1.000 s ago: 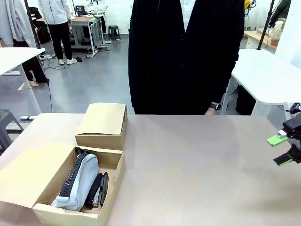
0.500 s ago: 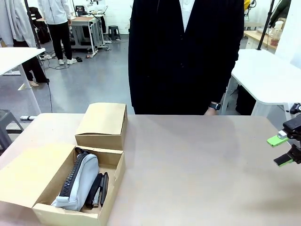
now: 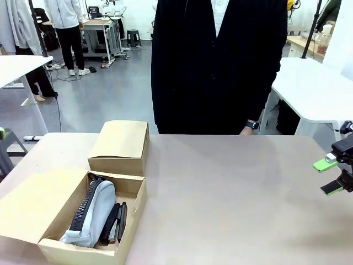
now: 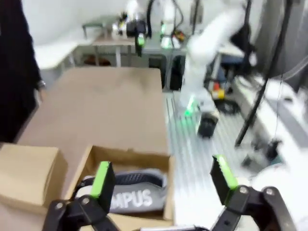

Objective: Place items inside the box.
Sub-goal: Close the lid of the Mailer Box closest to the robot.

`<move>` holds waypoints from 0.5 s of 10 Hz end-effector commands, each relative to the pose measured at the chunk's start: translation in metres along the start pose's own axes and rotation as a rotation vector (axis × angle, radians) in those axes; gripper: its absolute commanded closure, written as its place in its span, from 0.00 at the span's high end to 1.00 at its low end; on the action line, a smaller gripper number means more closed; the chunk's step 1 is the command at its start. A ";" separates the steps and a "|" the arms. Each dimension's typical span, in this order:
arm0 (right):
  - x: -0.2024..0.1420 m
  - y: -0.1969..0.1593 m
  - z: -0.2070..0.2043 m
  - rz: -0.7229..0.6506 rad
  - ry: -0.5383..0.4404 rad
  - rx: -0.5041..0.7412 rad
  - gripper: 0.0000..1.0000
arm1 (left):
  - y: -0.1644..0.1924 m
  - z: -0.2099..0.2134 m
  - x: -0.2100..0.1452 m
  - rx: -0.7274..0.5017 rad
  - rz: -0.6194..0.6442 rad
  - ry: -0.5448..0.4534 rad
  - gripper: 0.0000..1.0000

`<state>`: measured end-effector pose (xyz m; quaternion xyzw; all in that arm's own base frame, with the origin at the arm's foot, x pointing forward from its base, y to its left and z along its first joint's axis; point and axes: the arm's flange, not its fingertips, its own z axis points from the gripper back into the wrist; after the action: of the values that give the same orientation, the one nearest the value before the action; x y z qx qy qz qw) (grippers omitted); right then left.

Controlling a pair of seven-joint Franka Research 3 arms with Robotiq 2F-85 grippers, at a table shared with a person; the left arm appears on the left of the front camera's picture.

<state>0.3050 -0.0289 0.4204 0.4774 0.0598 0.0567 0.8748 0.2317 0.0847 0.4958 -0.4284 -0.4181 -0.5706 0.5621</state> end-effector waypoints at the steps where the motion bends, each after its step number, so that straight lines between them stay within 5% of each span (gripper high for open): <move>1: 0.000 0.003 0.001 -0.007 -0.009 0.019 1.00 | 0.018 0.006 -0.053 0.074 -0.524 0.134 1.00; 2: 0.000 0.003 0.001 -0.007 -0.009 0.019 1.00 | 0.019 0.002 -0.074 0.148 -0.588 0.225 1.00; 3: 0.000 0.003 0.001 -0.007 -0.009 0.019 1.00 | 0.036 0.009 -0.079 0.299 -0.520 0.241 1.00; 4: 0.000 0.003 0.001 -0.007 -0.009 0.019 1.00 | 0.020 0.007 -0.039 -0.003 -0.288 0.160 1.00; 5: 0.000 0.003 0.001 -0.007 -0.009 0.019 1.00 | 0.020 0.007 -0.039 -0.003 -0.288 0.160 1.00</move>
<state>0.3050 -0.0290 0.4203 0.4773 0.0599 0.0564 0.8749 0.2651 0.1166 0.4481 -0.2652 -0.4493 -0.6921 0.4988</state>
